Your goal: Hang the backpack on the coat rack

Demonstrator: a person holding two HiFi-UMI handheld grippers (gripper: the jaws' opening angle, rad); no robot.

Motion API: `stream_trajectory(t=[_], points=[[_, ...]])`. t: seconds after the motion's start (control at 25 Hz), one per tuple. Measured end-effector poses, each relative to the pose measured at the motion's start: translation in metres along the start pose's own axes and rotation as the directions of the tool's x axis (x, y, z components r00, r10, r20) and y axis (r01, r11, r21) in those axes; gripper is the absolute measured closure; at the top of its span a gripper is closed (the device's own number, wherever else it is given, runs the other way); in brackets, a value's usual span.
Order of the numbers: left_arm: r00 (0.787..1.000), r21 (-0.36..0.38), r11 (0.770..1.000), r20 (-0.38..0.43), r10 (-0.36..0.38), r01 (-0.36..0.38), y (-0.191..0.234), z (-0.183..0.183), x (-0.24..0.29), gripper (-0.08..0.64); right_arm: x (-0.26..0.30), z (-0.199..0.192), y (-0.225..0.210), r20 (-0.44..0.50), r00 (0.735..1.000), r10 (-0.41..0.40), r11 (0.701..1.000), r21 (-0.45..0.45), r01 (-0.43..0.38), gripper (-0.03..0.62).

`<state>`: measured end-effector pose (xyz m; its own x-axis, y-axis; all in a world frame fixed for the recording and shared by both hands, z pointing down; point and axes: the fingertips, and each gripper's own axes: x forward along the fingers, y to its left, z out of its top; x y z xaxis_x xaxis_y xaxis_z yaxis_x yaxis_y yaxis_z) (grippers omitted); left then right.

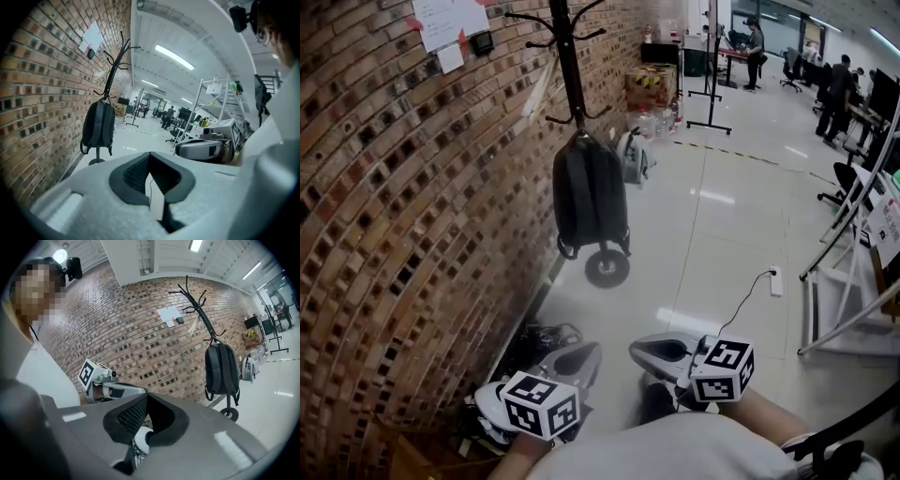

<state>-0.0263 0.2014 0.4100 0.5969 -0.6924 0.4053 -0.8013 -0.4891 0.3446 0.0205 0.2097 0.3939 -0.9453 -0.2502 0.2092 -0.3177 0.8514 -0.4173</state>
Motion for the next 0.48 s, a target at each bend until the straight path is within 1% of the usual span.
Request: stream_trajectory(t=[0.08,0.2,0.32,0.48], points=[[1.000,0.009,1.000,0.008,-0.004,0.004,-0.009,-0.006,-0.022,0.558,0.001,-0.005,0.024,0.006,1.000,0.003,1.000,0.007,-0.003,0.592],[0.999,0.027,0.999,0.032,-0.044,0.043,-0.026,-0.011,-0.045,0.558,0.000,-0.010,0.051,0.007,1.000,-0.001,1.000,-0.004,0.001,0.592],[0.996,0.029,0.997,0.036,-0.077,0.076,-0.037,-0.020,-0.056,0.558,-0.001,-0.016,0.065,0.008,1.000,0.002,1.000,0.008,-0.002,0.592],[0.995,0.027,0.996,0.041,-0.086,0.085,-0.038,-0.027,-0.066,0.558,0.002,-0.023,0.075,-0.001,1.000,0.005,1.000,0.016,-0.005,0.592]])
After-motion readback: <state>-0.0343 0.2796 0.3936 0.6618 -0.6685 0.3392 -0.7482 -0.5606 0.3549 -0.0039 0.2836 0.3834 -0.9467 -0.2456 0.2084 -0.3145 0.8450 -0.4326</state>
